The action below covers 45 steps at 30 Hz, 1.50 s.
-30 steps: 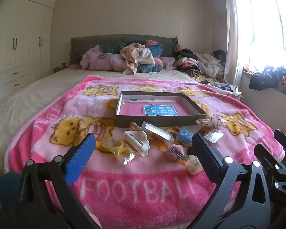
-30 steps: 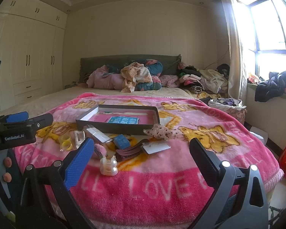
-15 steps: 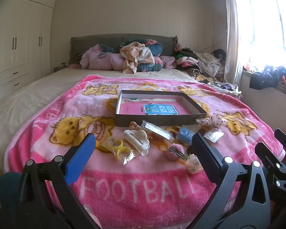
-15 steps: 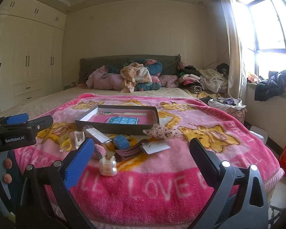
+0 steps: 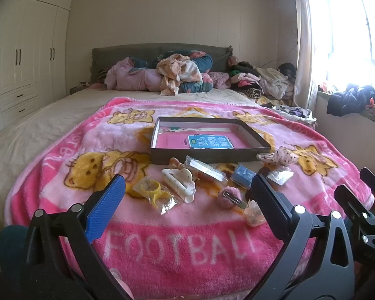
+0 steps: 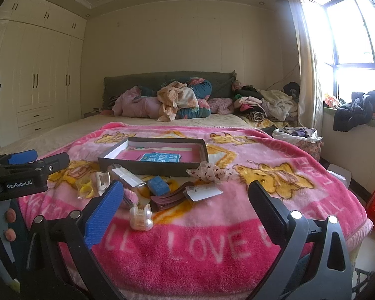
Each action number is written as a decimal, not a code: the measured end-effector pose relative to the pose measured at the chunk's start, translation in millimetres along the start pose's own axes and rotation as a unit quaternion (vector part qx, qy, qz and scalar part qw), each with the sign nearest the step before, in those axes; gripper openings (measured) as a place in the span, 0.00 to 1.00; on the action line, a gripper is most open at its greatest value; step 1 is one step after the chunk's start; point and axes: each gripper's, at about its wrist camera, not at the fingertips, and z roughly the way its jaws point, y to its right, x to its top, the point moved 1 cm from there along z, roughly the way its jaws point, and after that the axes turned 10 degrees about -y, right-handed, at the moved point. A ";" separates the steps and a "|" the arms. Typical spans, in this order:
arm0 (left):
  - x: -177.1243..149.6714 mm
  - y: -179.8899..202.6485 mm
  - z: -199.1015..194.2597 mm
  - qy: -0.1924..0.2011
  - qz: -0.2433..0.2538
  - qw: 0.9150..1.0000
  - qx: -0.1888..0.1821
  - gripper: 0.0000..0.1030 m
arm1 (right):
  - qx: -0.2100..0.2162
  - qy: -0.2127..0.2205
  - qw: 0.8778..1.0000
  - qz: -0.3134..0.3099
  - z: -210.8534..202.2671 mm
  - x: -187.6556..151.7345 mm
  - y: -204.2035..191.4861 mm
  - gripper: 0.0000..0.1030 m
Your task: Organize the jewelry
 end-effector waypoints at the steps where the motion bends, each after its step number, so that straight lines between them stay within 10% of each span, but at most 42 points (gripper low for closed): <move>1: -0.6 -0.1 -0.1 0.000 0.000 1.000 -0.001 0.90 | 0.000 -0.001 1.000 0.000 0.3 0.2 0.8 0.94; 45: 3.6 -58.2 39.1 -0.043 -0.053 0.997 0.033 0.90 | 0.063 -0.057 0.994 -0.063 58.4 -6.9 -46.9 0.94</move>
